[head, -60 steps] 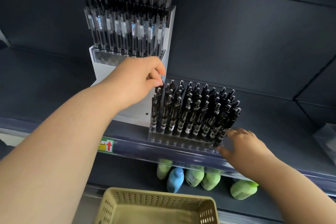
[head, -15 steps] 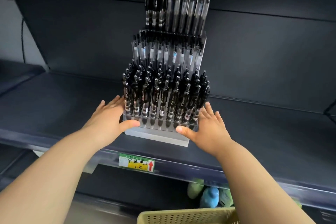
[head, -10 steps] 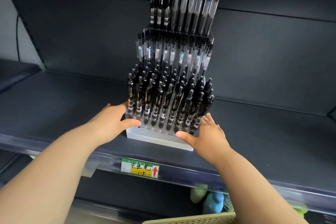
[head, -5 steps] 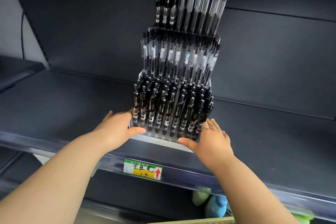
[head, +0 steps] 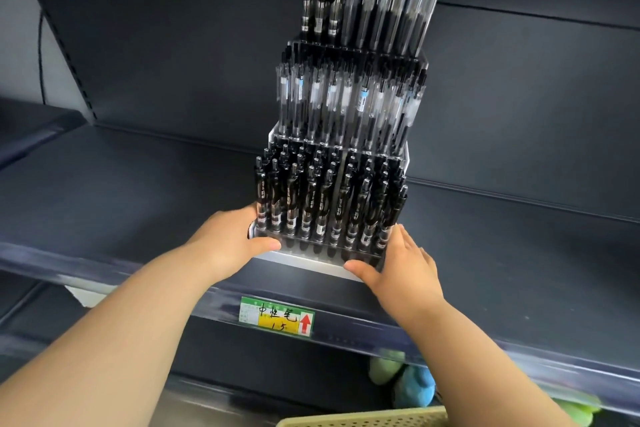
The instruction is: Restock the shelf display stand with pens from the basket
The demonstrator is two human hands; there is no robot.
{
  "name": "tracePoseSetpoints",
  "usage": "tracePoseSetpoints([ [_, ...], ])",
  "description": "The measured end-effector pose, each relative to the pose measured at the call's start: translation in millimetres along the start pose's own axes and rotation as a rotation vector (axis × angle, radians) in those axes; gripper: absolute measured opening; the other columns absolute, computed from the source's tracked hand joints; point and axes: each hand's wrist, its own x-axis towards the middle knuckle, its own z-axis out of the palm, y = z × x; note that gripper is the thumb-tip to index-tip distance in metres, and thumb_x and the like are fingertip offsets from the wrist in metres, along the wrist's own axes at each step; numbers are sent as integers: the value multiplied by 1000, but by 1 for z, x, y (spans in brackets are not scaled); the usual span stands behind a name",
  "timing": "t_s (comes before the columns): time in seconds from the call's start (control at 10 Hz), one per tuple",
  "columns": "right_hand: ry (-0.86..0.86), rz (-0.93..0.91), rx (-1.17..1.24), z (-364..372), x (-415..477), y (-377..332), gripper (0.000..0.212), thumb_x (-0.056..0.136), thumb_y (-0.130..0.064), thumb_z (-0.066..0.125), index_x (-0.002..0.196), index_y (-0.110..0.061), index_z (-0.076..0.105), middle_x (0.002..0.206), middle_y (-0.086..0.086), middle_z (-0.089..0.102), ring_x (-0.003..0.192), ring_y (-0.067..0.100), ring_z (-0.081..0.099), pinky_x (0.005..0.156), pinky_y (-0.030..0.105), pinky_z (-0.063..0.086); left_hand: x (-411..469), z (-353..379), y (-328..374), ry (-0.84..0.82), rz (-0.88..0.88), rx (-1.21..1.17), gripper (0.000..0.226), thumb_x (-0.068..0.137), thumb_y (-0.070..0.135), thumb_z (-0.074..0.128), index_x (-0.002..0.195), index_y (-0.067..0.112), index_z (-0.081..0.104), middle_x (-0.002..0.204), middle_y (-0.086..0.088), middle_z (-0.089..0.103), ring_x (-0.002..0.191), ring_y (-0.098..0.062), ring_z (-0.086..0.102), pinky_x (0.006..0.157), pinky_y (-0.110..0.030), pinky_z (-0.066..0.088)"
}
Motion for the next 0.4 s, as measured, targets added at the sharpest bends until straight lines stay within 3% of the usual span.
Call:
tracePoseSetpoints([
  [0.1,-43,10,-38,-2,0,0,94,81,-65,49,148,-13,9,156,0,17,144,15,15,118,39,11,2,2,-1,-8,-15,38,58,86,48,58,136,27,40,132,-4,53,117,-26,47,86,-31,40],
  [0.2,-55,10,19,-3,-3,-3,91,80,-64,52,147,-18,11,150,-5,32,139,17,29,115,40,20,0,6,-2,-6,-19,17,62,87,47,57,141,26,34,140,-5,47,124,-27,44,91,-31,40],
  [0.3,-78,37,42,-6,-3,-9,89,82,-61,52,148,-24,6,148,-4,36,135,22,37,108,40,33,-1,10,-2,-1,-29,-26,71,90,45,54,148,25,19,147,-5,38,127,-28,43,92,-31,39],
  [0.4,-84,52,-40,-8,-9,-8,92,86,-61,47,149,-21,-7,154,1,24,133,23,40,108,37,34,-4,13,-5,3,-59,-107,79,93,46,49,150,28,-3,149,-5,35,121,-27,50,79,-28,42],
])
